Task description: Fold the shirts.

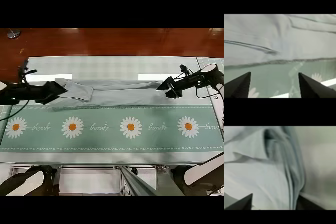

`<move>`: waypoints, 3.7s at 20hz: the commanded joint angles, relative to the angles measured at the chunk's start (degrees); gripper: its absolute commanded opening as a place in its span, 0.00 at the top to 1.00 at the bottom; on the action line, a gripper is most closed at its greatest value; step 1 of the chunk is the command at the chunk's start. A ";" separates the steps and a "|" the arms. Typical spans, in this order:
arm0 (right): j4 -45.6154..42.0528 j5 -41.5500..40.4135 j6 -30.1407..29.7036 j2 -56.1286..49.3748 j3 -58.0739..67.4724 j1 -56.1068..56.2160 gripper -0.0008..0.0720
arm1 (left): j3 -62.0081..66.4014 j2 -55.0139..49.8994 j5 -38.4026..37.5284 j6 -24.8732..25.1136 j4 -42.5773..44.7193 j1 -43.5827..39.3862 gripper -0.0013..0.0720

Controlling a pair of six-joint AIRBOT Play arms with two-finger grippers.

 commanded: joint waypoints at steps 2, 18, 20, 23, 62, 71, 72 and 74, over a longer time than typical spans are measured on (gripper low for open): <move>2.23 0.87 -0.46 -0.15 4.28 4.11 0.96 | -2.73 1.03 8.48 1.66 -3.52 -11.72 0.25; -15.43 2.05 5.01 65.64 -34.32 2.16 0.96 | 30.51 -34.40 13.57 -2.69 -3.54 -46.86 0.96; -15.52 3.32 6.23 68.63 -34.32 2.16 0.96 | 36.70 -40.79 9.38 -6.16 -3.54 -49.59 0.96; -14.29 4.94 7.02 69.53 -34.32 2.19 0.96 | 41.27 -46.42 4.46 -9.14 -3.85 -55.12 0.96; 13.90 -16.83 11.50 -11.63 34.05 44.39 0.14 | -25.49 35.56 3.98 -13.81 3.93 -6.45 0.96; -8.13 19.63 5.73 12.17 25.11 19.63 0.14 | -25.46 34.58 6.62 -12.13 3.93 -6.45 0.96; -12.07 16.46 4.83 18.21 18.73 17.99 0.14 | -25.46 34.60 6.62 -12.13 3.93 -6.45 0.96; -13.55 3.23 4.66 32.22 -0.33 14.10 0.14 | -25.46 34.60 6.56 -12.11 3.93 -6.45 0.96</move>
